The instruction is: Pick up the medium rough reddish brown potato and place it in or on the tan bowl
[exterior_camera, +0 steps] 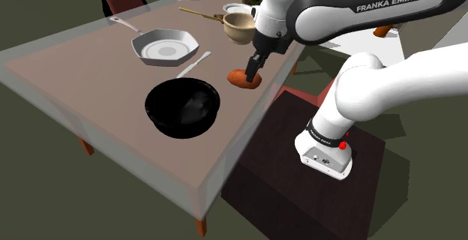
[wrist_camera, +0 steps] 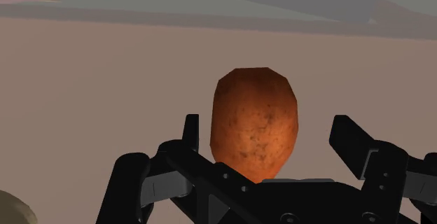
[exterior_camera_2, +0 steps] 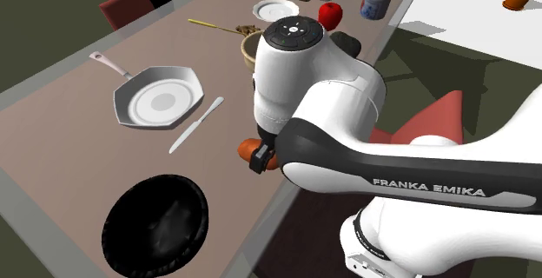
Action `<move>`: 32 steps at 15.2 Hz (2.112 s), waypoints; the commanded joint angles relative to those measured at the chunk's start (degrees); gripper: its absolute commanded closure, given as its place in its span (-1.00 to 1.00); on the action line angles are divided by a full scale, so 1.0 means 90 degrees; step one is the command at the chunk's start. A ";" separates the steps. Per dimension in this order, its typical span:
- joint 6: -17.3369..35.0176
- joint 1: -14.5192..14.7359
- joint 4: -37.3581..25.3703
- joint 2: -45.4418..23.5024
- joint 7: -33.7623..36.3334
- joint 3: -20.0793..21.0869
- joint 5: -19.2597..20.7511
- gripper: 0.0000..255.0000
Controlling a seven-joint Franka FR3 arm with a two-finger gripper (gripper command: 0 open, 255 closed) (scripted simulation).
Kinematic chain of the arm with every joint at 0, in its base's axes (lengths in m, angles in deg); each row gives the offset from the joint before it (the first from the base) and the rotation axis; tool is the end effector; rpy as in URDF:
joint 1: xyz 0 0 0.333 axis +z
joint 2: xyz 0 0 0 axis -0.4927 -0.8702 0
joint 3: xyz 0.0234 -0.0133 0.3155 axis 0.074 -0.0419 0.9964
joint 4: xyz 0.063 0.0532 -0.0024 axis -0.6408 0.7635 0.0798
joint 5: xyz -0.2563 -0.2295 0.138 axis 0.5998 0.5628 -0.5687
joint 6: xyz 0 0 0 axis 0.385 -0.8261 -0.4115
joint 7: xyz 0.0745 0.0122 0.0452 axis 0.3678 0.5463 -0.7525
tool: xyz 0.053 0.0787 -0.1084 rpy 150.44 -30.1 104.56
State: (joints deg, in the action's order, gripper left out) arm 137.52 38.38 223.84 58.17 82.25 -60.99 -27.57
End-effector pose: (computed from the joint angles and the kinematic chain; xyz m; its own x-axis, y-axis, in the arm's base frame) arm 0.2540 0.0744 0.3843 0.9777 0.1731 0.1192 0.1665 -0.9840 0.0638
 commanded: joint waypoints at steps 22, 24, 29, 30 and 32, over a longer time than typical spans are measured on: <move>0.0445 -0.0015 0.0219 -0.0216 -0.0001 0.0023 -0.0009 1.00; 0.0226 -0.0021 0.0083 -0.0133 -0.0014 0.0002 0.0006 1.00; -0.0291 -0.0039 -0.0277 0.0026 -0.0043 -0.0048 0.0042 1.00; -0.0389 -0.0043 -0.0352 0.0049 -0.0048 -0.0058 0.0049 1.00; -0.0581 -0.0052 -0.0506 0.0088 -0.0059 -0.0076 0.0062 1.00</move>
State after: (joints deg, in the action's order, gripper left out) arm 133.40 37.93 220.09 58.69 81.75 -61.60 -27.06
